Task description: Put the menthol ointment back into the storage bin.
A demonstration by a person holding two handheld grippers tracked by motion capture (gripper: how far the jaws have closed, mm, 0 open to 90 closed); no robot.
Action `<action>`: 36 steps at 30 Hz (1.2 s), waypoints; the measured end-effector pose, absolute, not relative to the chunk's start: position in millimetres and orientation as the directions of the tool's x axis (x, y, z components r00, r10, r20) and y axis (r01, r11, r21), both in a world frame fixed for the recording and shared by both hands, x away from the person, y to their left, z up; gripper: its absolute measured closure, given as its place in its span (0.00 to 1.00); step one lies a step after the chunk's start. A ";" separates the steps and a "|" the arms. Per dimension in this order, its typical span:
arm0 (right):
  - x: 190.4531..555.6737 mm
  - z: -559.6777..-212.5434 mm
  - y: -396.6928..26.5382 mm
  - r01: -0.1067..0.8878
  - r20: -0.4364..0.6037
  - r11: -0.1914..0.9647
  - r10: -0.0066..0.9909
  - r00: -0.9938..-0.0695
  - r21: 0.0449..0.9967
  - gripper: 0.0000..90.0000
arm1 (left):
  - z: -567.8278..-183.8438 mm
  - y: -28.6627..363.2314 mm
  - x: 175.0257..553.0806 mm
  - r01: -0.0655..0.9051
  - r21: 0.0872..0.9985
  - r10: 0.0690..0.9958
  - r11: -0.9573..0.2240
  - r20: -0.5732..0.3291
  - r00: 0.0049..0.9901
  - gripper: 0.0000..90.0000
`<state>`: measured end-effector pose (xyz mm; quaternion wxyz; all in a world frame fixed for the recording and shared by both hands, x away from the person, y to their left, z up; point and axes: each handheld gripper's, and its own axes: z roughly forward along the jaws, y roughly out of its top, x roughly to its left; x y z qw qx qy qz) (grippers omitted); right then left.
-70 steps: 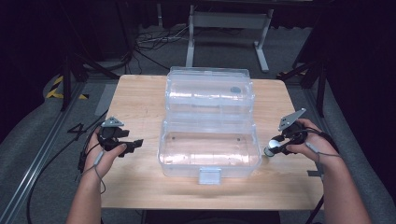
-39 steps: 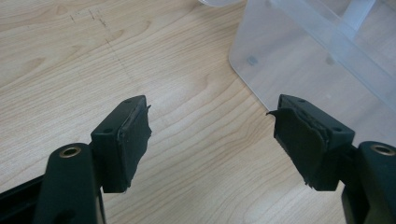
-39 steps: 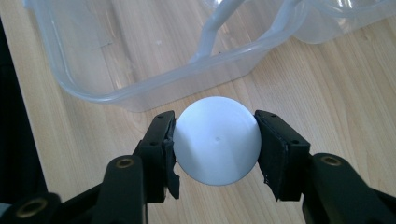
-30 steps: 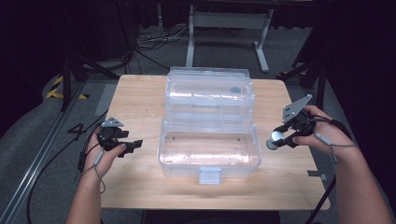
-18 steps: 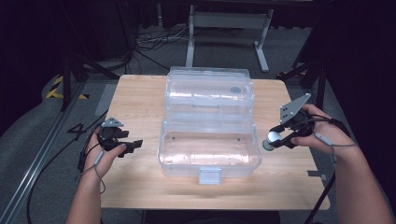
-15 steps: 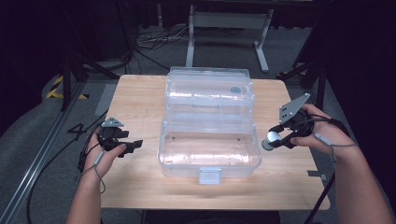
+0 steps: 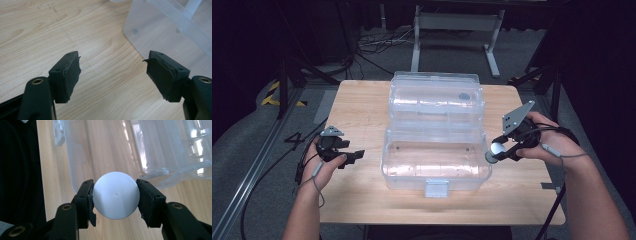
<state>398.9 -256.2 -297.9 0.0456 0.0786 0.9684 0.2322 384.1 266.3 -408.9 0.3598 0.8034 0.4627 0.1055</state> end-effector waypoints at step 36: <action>401.5 -308.4 -223.1 0.102 0.006 0.905 0.109 -0.994 0.412 0.56 | -410.7 266.1 385.1 0.670 0.668 0.815 -0.323 -0.163 0.556 0.30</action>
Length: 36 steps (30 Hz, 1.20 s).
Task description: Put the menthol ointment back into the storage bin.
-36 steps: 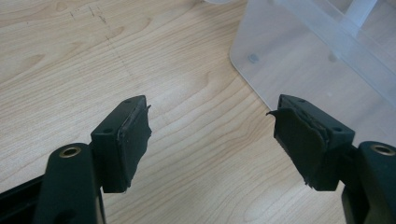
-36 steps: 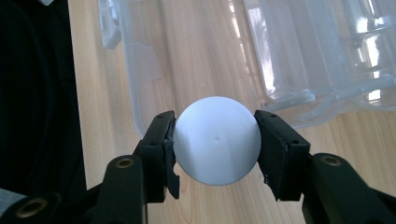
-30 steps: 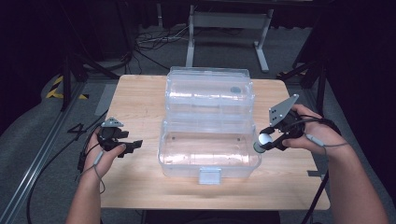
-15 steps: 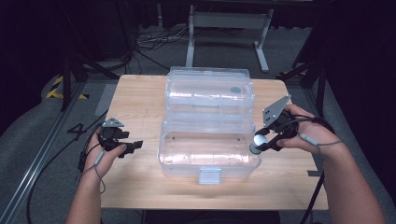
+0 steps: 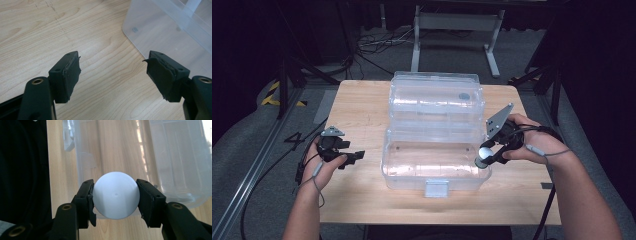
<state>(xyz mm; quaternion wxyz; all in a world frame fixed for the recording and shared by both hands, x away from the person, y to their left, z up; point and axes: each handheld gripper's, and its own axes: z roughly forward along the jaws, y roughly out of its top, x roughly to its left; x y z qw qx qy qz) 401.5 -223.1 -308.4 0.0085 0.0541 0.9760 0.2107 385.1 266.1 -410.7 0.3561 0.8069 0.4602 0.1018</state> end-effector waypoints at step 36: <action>409.7 -353.0 -203.4 0.085 0.042 0.946 0.076 -0.996 0.314 0.56 | -413.1 267.7 385.7 0.678 0.664 0.817 -0.315 -0.174 0.550 0.30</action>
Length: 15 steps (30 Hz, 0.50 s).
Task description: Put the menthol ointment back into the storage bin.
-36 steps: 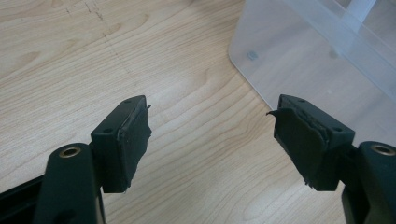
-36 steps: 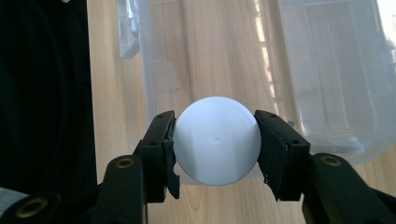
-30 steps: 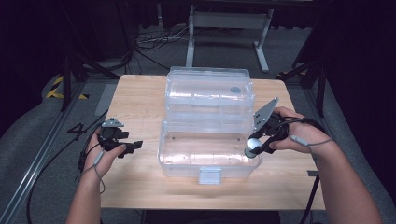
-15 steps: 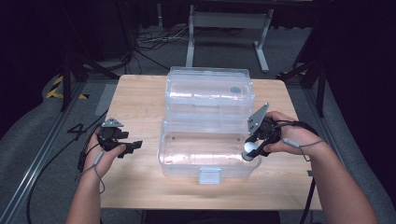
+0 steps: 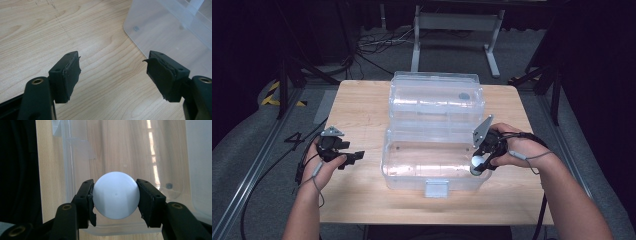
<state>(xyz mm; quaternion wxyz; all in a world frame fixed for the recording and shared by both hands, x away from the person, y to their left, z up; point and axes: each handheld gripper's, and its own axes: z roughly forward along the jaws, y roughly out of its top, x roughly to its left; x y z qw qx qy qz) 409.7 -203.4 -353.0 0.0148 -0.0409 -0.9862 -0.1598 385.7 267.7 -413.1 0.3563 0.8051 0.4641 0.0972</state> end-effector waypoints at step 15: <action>412.8 -370.3 -195.4 0.086 0.062 0.958 0.072 -0.995 0.275 0.56 | -413.6 269.4 385.8 0.680 0.664 0.819 -0.312 -0.175 0.546 0.30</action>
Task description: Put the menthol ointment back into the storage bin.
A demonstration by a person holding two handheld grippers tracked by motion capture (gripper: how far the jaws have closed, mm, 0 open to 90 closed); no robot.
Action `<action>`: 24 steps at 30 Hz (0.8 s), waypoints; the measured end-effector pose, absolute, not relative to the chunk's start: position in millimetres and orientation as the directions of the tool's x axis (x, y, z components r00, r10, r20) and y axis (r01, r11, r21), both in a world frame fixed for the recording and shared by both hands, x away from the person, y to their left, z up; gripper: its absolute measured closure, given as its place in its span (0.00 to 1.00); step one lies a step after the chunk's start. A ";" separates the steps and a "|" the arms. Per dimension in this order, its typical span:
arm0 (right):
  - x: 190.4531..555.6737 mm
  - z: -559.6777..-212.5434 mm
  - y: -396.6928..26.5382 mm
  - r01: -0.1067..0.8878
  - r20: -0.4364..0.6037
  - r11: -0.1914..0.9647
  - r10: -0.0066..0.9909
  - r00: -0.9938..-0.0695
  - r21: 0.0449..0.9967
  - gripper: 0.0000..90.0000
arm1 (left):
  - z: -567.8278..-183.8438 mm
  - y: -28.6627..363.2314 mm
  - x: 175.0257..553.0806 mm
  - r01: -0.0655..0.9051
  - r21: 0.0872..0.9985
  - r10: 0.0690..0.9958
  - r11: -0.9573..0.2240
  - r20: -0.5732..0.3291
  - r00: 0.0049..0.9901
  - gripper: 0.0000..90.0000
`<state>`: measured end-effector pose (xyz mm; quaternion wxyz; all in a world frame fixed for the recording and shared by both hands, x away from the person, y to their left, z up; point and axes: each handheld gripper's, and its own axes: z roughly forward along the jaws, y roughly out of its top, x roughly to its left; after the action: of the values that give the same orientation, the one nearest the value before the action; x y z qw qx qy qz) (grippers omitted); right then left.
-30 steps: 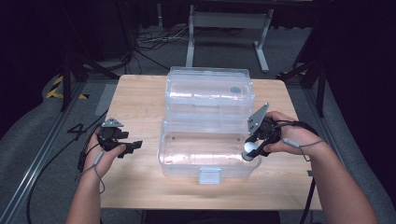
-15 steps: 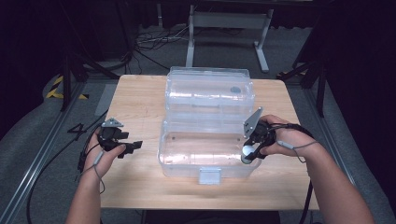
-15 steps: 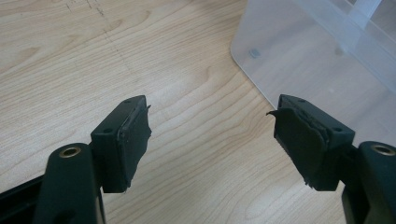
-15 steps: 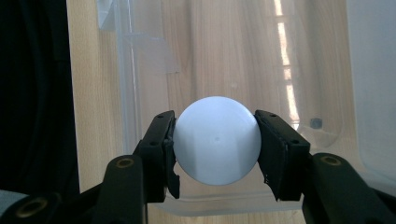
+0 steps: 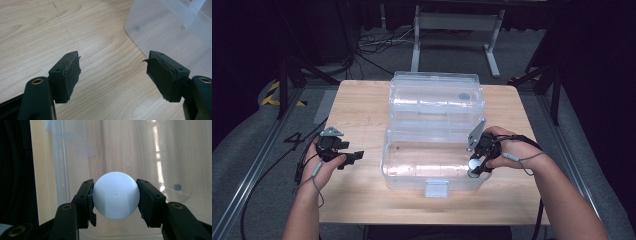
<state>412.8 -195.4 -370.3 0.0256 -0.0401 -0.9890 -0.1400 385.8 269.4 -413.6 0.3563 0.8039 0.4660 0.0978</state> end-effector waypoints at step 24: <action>414.0 -391.2 -188.9 0.086 0.090 0.967 0.067 -0.994 0.238 0.56 | -415.0 270.9 386.4 0.680 0.664 0.820 -0.312 -0.174 0.546 0.30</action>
<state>414.0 -188.9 -391.2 0.0406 -0.0386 -0.9910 -0.1218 386.4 270.9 -415.0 0.3559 0.8038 0.4665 0.0980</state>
